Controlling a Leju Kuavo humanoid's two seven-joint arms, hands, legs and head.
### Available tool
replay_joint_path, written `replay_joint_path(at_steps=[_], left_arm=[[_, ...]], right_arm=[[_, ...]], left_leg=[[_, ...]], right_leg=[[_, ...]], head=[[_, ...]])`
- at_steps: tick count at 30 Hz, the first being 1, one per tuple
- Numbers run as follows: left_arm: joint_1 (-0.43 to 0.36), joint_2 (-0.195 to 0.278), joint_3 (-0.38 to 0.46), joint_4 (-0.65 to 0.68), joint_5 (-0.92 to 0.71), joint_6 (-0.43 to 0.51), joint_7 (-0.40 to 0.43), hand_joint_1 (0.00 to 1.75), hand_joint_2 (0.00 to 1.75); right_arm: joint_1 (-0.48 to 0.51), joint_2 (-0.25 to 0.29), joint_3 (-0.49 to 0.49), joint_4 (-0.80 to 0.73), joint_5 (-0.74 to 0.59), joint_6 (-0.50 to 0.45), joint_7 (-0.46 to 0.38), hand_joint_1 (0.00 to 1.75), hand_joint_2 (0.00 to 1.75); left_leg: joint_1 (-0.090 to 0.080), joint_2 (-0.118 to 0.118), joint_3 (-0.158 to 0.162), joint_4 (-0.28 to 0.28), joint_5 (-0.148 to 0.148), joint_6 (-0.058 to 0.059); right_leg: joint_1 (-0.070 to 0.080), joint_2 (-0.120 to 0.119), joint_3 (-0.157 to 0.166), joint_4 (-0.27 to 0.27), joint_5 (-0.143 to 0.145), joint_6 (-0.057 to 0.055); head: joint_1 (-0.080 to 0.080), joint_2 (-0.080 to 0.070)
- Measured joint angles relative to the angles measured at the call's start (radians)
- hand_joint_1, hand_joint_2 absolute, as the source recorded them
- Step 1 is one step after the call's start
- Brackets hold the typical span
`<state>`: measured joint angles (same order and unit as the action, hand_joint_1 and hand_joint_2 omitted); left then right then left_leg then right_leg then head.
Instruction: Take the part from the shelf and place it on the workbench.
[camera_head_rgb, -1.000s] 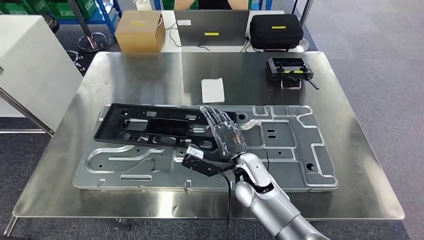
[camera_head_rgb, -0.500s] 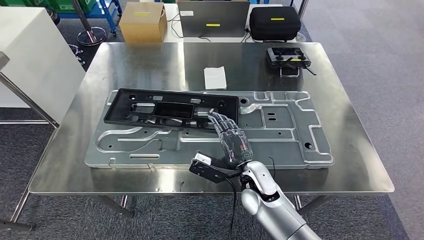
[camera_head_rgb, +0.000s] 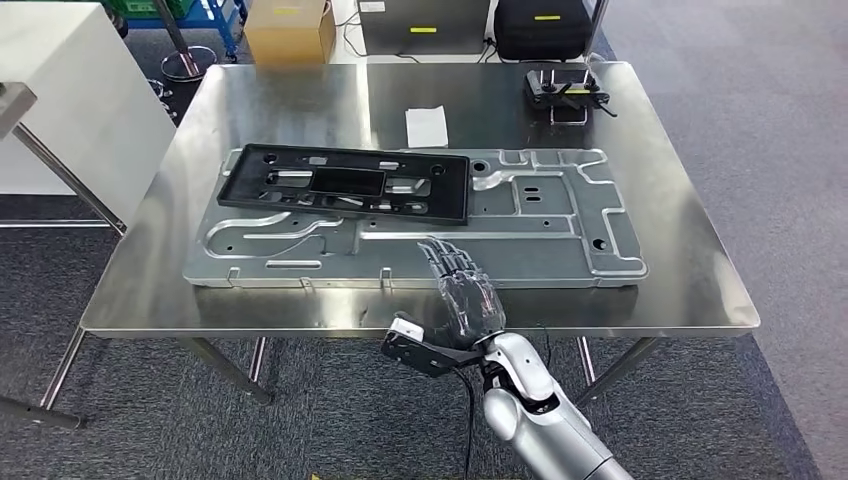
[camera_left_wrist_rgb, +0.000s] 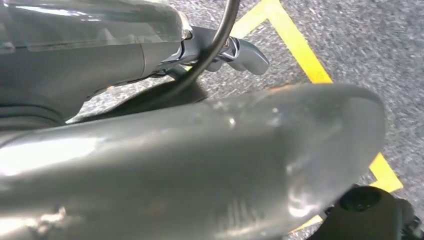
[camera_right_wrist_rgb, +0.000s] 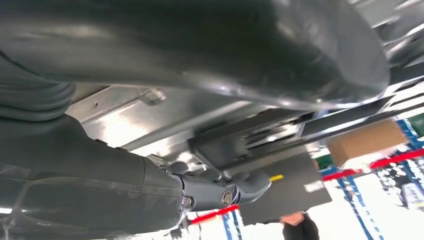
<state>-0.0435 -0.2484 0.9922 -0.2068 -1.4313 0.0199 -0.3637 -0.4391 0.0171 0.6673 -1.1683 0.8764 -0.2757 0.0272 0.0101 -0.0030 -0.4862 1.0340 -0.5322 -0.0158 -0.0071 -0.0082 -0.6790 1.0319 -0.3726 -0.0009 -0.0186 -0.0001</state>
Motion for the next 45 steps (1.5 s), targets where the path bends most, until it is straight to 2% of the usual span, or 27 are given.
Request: replay_joint_path(at_steps=[3, 5, 7, 8, 9, 10, 11, 13, 15, 17, 19, 21, 23, 24, 26, 28, 30, 31, 33, 35, 36, 38, 39, 40, 42, 43, 45], left_arm=[[0.0, 0.0, 0.0, 0.0, 0.0, 0.002, 0.007, 0.0, 0.0], [-0.001, -0.001, 0.0, 0.0, -0.001, 0.006, 0.011, 0.0, 0.0], [-0.001, -0.001, 0.0, 0.0, -0.002, 0.012, 0.015, 0.0, 0.0], [-0.001, -0.001, 0.0, 0.0, -0.002, 0.015, 0.017, 0.0, 0.0], [0.0, 0.0, 0.0, 0.0, -0.003, 0.016, 0.019, 0.0, 0.0], [0.0, 0.0, 0.0, 0.0, -0.004, 0.017, 0.021, 0.0, 0.0], [0.0, 0.0, 0.0, 0.0, -0.004, 0.018, 0.023, 0.0, 0.0], [-0.001, -0.001, 0.0, 0.0, -0.004, 0.019, 0.025, 0.0, 0.0], [-0.002, -0.003, 0.0, 0.0, -0.004, 0.019, 0.026, 0.0, 0.0], [-0.002, -0.003, 0.0, 0.0, -0.004, 0.02, 0.026, 0.0, 0.0], [0.0, -0.003, 0.0, 0.0, -0.004, 0.025, 0.029, 0.0, 0.0], [0.002, -0.003, 0.0, 0.0, -0.003, 0.034, 0.035, 0.0, 0.0], [0.002, -0.003, 0.0, 0.0, -0.001, 0.039, 0.04, 0.0, 0.0], [0.002, -0.003, 0.0, 0.0, -0.001, 0.04, 0.041, 0.0, 0.0], [0.002, -0.003, 0.0, 0.0, -0.001, 0.041, 0.043, 0.0, 0.0], [0.001, -0.003, 0.0, 0.0, 0.001, 0.045, 0.045, 0.0, 0.0], [-0.002, -0.003, 0.002, 0.0, 0.008, 0.055, 0.052, 0.0, 0.0], [-0.002, -0.004, 0.004, 0.0, 0.012, 0.063, 0.057, 0.0, 0.0], [0.001, -0.006, 0.012, 0.0, 0.02, 0.077, 0.068, 0.0, 0.0], [0.002, -0.007, 0.021, 0.0, 0.023, 0.085, 0.073, 0.0, 0.0], [0.002, -0.008, 0.024, 0.0, 0.024, 0.087, 0.074, 0.0, 0.0], [0.002, -0.009, 0.027, 0.0, 0.026, 0.088, 0.076, 0.0, 0.0], [0.002, -0.01, 0.028, 0.0, 0.027, 0.09, 0.076, 0.0, 0.0], [0.002, -0.011, 0.031, 0.0, 0.03, 0.095, 0.078, 0.0, 0.0], [0.002, -0.014, 0.039, 0.0, 0.04, 0.118, 0.087, 0.0, 0.0], [0.001, -0.018, 0.045, 0.0, 0.048, 0.136, 0.095, 0.0, 0.0], [-0.002, -0.032, 0.058, 0.0, 0.064, 0.177, 0.113, 0.0, 0.0]], right_arm=[[0.013, 0.007, 0.0, 0.004, 0.007, -0.005, -0.004, 0.0, 0.0], [0.025, 0.011, 0.0, 0.011, 0.01, -0.01, -0.005, 0.0, 0.0], [0.036, 0.015, 0.0, 0.022, 0.012, -0.016, -0.01, 0.0, 0.0], [0.044, 0.019, 0.0, 0.03, 0.012, -0.02, -0.014, 0.0, 0.0], [0.053, 0.023, 0.0, 0.038, 0.013, -0.023, -0.017, 0.0, 0.0], [0.062, 0.028, 0.0, 0.048, 0.013, -0.027, -0.022, 0.0, 0.0], [0.07, 0.034, 0.0, 0.057, 0.014, -0.03, -0.025, 0.0, 0.0], [0.077, 0.044, 0.0, 0.071, 0.014, -0.036, -0.03, 0.0, 0.0], [0.077, 0.055, -0.001, 0.079, 0.015, -0.041, -0.034, 0.0, 0.0], [0.081, 0.063, -0.002, 0.088, 0.012, -0.048, -0.038, 0.0, 0.0], [0.098, 0.068, -0.009, 0.099, 0.002, -0.067, -0.044, 0.0, 0.0], [0.13, 0.076, -0.024, 0.11, -0.007, -0.11, -0.058, 0.0, 0.0], [0.169, 0.082, -0.047, 0.122, -0.017, -0.156, -0.077, 0.0, 0.0], [0.186, 0.084, -0.059, 0.129, -0.02, -0.169, -0.086, 0.0, 0.0], [0.213, 0.085, -0.08, 0.142, -0.029, -0.179, -0.098, 0.0, 0.0], [0.238, 0.089, -0.108, 0.152, -0.058, -0.197, -0.115, 0.0, 0.0], [0.278, 0.095, -0.161, 0.173, -0.127, -0.255, -0.165, 0.0, 0.0], [0.298, 0.099, -0.2, 0.201, -0.179, -0.298, -0.214, 0.0, 0.0], [0.329, 0.107, -0.297, 0.3, -0.296, -0.369, -0.355, 0.0, 0.0], [0.345, 0.112, -0.401, 0.42, -0.378, -0.4, -0.485, 0.0, 0.0], [0.35, 0.113, -0.445, 0.47, -0.396, -0.406, -0.526, 0.0, 0.0], [0.352, 0.116, -0.506, 0.542, -0.399, -0.408, -0.546, 0.0, 0.0], [0.351, 0.118, -0.529, 0.57, -0.397, -0.408, -0.535, 0.0, 0.0], [0.351, 0.119, -0.552, 0.598, -0.401, -0.407, -0.519, 0.0, 0.0], [0.355, 0.119, -0.61, 0.66, -0.432, -0.402, -0.489, 0.0, 0.0], [0.359, 0.117, -0.649, 0.697, -0.46, -0.398, -0.473, 0.0, 0.0], [0.372, 0.11, -0.731, 0.767, -0.517, -0.39, -0.419, 0.0, 0.0]], left_leg=[[-0.002, 0.001, -0.007, -0.017, 0.014, 0.026], [0.0, 0.006, -0.03, -0.021, 0.041, 0.045], [-0.001, 0.008, -0.062, -0.02, 0.069, 0.053], [-0.002, 0.008, -0.08, -0.019, 0.082, 0.054], [-0.003, 0.008, -0.099, -0.018, 0.095, 0.053], [-0.005, 0.008, -0.117, -0.017, 0.108, 0.052], [-0.007, 0.009, -0.134, -0.016, 0.12, 0.051], [-0.011, 0.008, -0.159, -0.014, 0.142, 0.047], [-0.012, 0.01, -0.172, -0.014, 0.161, 0.038], [-0.009, 0.011, -0.177, -0.021, 0.182, 0.025], [-0.006, 0.01, -0.183, -0.016, 0.176, 0.013], [-0.004, 0.008, -0.204, 0.047, 0.092, 0.003], [-0.002, 0.007, -0.228, 0.173, -0.012, -0.005], [0.0, 0.007, -0.232, 0.229, -0.033, -0.008], [0.003, 0.007, -0.2, 0.266, 0.0, -0.014], [0.007, 0.007, -0.104, 0.17, 0.039, -0.016], [0.004, 0.002, -0.005, 0.032, 0.009, -0.009], [0.002, -0.001, 0.02, -0.009, -0.01, -0.002], [-0.002, -0.001, 0.019, -0.025, -0.004, 0.018], [-0.001, 0.003, -0.001, -0.028, 0.02, 0.037], [0.001, 0.005, -0.015, -0.03, 0.034, 0.044], [0.0, 0.009, -0.047, -0.029, 0.06, 0.051], [-0.001, 0.011, -0.064, -0.028, 0.074, 0.052], [-0.001, 0.012, -0.08, -0.026, 0.086, 0.051], [-0.002, 0.014, -0.112, -0.023, 0.108, 0.048], [-0.002, 0.013, -0.123, -0.021, 0.117, 0.046], [-0.006, 0.01, -0.137, -0.016, 0.132, 0.039]], right_leg=[[-0.002, 0.001, -0.003, -0.003, 0.019, 0.017], [-0.006, 0.003, -0.022, 0.036, -0.04, 0.027], [-0.007, 0.004, -0.052, 0.143, -0.148, 0.033], [-0.007, 0.004, -0.062, 0.205, -0.182, 0.034], [-0.007, 0.004, -0.062, 0.25, -0.192, 0.034], [-0.006, 0.004, -0.049, 0.27, -0.18, 0.032], [-0.005, 0.004, -0.019, 0.255, -0.154, 0.028], [0.001, 0.005, 0.082, 0.144, -0.125, 0.012], [0.01, 0.006, 0.172, 0.015, -0.147, -0.003], [0.016, 0.006, 0.195, -0.038, -0.158, -0.013], [0.012, 0.002, 0.182, -0.046, -0.134, -0.022], [0.007, -0.003, 0.159, -0.052, -0.106, -0.032], [0.007, -0.006, 0.125, -0.051, -0.079, -0.036], [0.007, -0.008, 0.107, -0.048, -0.067, -0.035], [0.005, -0.01, 0.066, -0.038, -0.043, -0.03], [0.003, -0.009, 0.027, -0.019, -0.024, -0.02], [0.004, -0.01, 0.008, -0.003, -0.011, -0.007], [0.006, -0.011, 0.006, 0.0, -0.004, -0.001], [0.004, -0.012, 0.006, -0.005, 0.011, 0.012], [-0.001, -0.006, -0.007, 0.01, -0.022, 0.024], [-0.003, -0.002, -0.02, 0.045, -0.07, 0.029], [-0.004, 0.002, -0.051, 0.163, -0.181, 0.035], [-0.005, 0.003, -0.061, 0.227, -0.211, 0.037], [-0.006, 0.004, -0.06, 0.271, -0.213, 0.038], [-0.006, 0.004, -0.006, 0.262, -0.165, 0.035], [-0.005, 0.004, 0.049, 0.204, -0.145, 0.031], [0.0, 0.003, 0.177, 0.045, -0.152, 0.019]], head=[[-0.003, 0.0], [0.0, 0.0], [0.007, 0.0], [0.008, 0.0], [0.008, 0.0], [0.008, 0.0], [0.008, 0.0], [0.007, 0.0], [0.007, 0.0], [0.009, 0.0], [0.011, 0.0], [0.007, 0.0], [0.002, 0.0], [0.002, 0.0], [0.001, 0.0], [0.001, 0.0], [0.0, 0.0], [0.001, 0.0], [0.002, 0.0], [0.003, 0.0], [0.006, 0.0], [0.011, 0.0], [0.012, 0.0], [0.012, 0.0], [0.012, 0.0], [0.012, 0.0], [0.013, 0.0]])
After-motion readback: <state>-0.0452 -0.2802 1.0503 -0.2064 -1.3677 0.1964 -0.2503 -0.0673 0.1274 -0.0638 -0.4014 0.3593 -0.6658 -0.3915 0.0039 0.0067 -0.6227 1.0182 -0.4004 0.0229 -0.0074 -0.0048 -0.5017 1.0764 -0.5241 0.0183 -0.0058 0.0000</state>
